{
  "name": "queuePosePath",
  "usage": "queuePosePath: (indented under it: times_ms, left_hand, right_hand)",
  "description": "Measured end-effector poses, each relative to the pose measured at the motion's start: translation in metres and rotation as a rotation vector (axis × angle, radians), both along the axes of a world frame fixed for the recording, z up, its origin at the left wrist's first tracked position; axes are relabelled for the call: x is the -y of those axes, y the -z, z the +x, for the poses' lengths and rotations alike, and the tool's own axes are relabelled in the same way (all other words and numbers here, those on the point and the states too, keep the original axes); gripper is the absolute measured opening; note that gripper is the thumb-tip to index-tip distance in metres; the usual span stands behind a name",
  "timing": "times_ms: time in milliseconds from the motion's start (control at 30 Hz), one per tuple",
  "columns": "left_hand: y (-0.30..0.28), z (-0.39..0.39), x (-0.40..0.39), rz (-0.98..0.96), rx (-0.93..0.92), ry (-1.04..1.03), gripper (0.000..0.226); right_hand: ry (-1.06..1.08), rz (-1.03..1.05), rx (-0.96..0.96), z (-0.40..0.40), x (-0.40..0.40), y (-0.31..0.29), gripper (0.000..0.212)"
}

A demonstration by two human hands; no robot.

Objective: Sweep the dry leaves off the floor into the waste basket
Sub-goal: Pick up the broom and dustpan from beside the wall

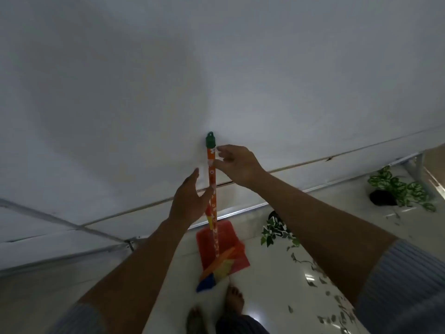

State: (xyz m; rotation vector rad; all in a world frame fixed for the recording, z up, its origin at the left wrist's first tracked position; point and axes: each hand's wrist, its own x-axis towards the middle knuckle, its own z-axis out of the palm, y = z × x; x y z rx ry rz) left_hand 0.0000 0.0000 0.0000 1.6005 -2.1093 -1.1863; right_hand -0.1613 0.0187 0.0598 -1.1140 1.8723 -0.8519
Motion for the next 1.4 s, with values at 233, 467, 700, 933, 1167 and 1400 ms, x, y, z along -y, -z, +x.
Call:
queuePosePath:
  times_ms: [233, 467, 700, 933, 1167, 1400]
  left_hand:
    - [0.031, -0.015, 0.015, 0.191, -0.178, 0.026, 0.036]
    - [0.030, -0.012, 0.009, 0.191, -0.235, 0.008, 0.008]
    - [0.007, -0.016, -0.024, 0.240, -0.239, 0.215, 0.011]
    - [-0.034, -0.043, -0.085, 0.161, -0.216, 0.493, 0.015]
    - [-0.045, -0.088, -0.164, 0.160, -0.258, 0.698, 0.015]
    - [-0.031, -0.127, -0.280, -0.038, -0.174, 0.889, 0.003]
  right_hand:
    - [0.076, -0.038, 0.137, 0.009, 0.018, 0.030, 0.015]
    - [0.121, -0.105, 0.134, 0.016, -0.004, 0.030, 0.026]
    - [0.206, -0.166, 0.049, 0.014, -0.067, -0.004, 0.025]
    - [0.333, -0.154, -0.131, -0.004, -0.148, -0.063, 0.033]
    - [0.399, -0.117, -0.272, -0.039, -0.259, -0.098, 0.044]
    - [0.318, 0.041, -0.295, -0.075, -0.401, -0.107, 0.025]
